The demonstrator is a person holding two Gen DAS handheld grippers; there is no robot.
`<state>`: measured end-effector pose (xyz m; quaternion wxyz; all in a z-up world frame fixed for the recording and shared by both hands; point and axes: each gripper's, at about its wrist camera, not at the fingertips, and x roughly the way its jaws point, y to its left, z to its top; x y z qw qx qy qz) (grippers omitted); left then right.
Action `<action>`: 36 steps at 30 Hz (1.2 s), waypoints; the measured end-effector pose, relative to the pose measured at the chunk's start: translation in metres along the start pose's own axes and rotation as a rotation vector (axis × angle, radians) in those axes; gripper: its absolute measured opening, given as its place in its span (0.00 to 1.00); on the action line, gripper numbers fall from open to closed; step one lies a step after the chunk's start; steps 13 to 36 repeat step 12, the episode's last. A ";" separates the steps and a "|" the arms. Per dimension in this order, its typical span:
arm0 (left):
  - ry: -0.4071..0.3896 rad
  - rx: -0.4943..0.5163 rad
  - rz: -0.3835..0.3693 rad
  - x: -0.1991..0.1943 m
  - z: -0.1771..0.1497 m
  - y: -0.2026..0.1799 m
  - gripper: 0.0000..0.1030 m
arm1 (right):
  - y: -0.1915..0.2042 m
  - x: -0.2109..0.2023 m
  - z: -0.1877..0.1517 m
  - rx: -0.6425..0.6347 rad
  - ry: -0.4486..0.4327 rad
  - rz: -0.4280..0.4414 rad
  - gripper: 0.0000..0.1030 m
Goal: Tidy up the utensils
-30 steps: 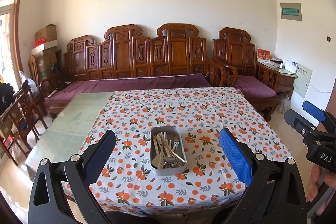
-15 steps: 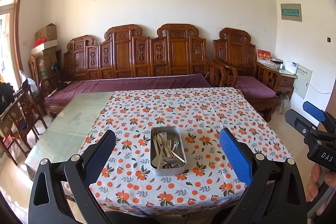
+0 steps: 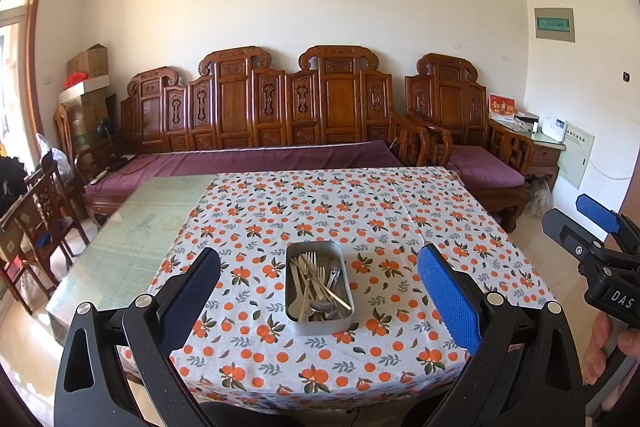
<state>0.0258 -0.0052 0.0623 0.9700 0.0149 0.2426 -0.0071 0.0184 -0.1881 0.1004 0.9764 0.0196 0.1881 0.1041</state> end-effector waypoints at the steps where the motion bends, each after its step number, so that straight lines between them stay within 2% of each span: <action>1: 0.000 -0.001 0.000 0.000 0.000 0.000 0.92 | 0.000 0.000 0.000 0.000 0.000 -0.001 0.97; 36: 0.002 -0.003 -0.001 0.000 0.000 0.000 0.92 | -0.001 0.000 0.000 0.001 0.000 0.000 0.97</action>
